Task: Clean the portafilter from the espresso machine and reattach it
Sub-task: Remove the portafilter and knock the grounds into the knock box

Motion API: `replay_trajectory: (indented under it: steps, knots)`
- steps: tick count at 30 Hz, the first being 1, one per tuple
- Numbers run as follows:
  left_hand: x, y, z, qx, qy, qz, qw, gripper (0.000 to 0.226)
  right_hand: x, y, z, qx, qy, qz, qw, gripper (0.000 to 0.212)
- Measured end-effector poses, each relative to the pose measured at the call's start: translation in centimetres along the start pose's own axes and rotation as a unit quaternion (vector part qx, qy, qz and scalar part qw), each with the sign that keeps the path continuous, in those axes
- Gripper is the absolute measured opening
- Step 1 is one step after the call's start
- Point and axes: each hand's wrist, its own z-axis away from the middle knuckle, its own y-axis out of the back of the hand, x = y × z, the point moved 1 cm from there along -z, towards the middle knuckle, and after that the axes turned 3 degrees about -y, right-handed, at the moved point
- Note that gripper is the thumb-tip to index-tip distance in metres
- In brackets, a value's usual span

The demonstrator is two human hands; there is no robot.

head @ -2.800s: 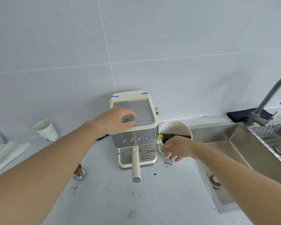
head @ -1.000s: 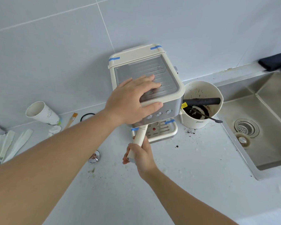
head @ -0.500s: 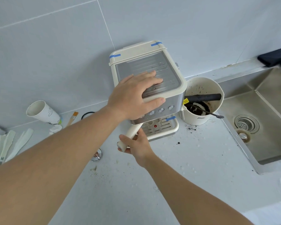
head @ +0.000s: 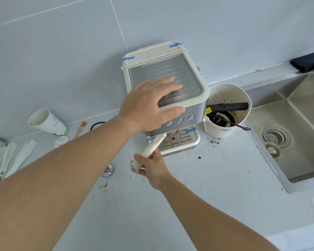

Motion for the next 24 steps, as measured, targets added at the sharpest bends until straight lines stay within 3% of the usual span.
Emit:
replay_trajectory:
  steps: [14,24]
  knots:
    - [0.0,-0.1,0.1,-0.022,0.007,-0.014,1.0,0.063,0.6,4.9,5.7,-0.042,-0.094,0.102,0.989,0.034]
    - [0.2,-0.2,0.1,-0.034,0.018,-0.024,0.999,0.063,-2.4,10.3,10.6,-0.071,-0.113,0.189,0.973,0.034]
